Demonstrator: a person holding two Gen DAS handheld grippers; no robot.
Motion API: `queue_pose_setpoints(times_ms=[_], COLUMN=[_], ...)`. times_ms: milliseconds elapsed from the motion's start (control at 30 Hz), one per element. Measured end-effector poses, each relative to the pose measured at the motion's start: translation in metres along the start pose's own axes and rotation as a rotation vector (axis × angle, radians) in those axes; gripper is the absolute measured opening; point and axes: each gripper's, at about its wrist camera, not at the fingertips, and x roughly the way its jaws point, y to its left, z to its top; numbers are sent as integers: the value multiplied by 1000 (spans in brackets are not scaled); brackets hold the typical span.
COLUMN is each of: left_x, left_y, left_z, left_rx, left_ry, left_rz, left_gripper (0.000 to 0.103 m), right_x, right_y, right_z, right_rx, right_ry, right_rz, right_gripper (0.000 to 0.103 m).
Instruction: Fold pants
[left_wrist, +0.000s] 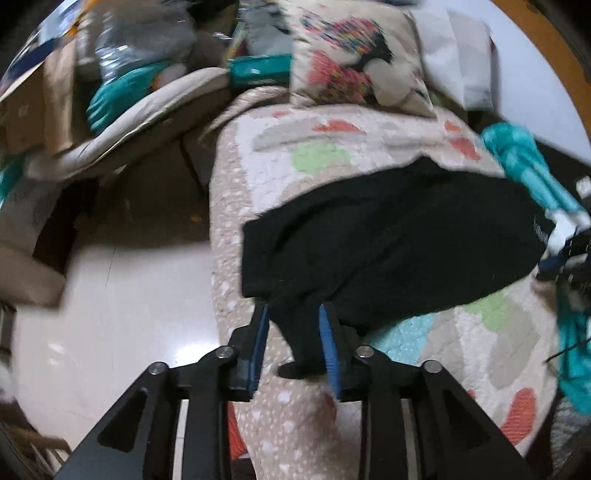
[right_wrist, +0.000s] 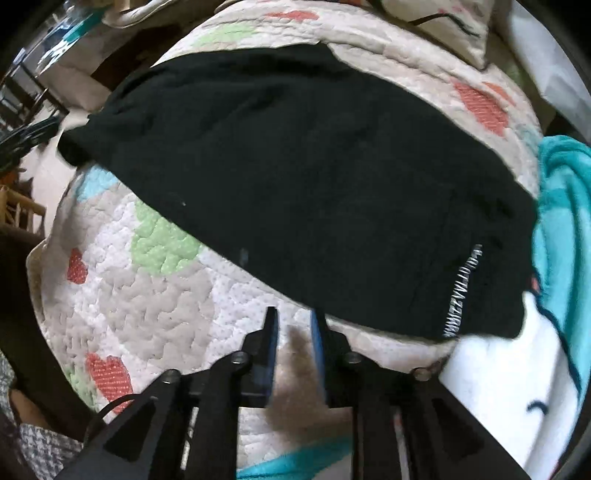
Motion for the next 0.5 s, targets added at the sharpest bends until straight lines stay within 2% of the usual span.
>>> queue_pose_setpoints(times_ms=[33,100,167,300,400,500], left_x=[-8,-20,-21,9,42,69], left_y=[10,30,46,57,47,30], left_z=[0,4,10,22,18,7], left_rx=[-45,-157,-266,-489,-544,-499], left_ry=[-17,-51,-60,8,65,135], left_rz=[-3,-22,-41,-72,-91,-68], left_gripper=[33,34,35,35,35,35], right_x=[-4,-18,-30,-49,-47,-42], right_y=[1,5,8,15,28,39], right_z=[-1,-4,-3,23,57,89], right_rx=[-4,-10,-18,-27,-16,-13], right_ry=[-7,-47,-82,-158,-208,-243], right_rz=[-12,-24,-16,31,67,103], right_gripper=[42,54,55,55,55,55])
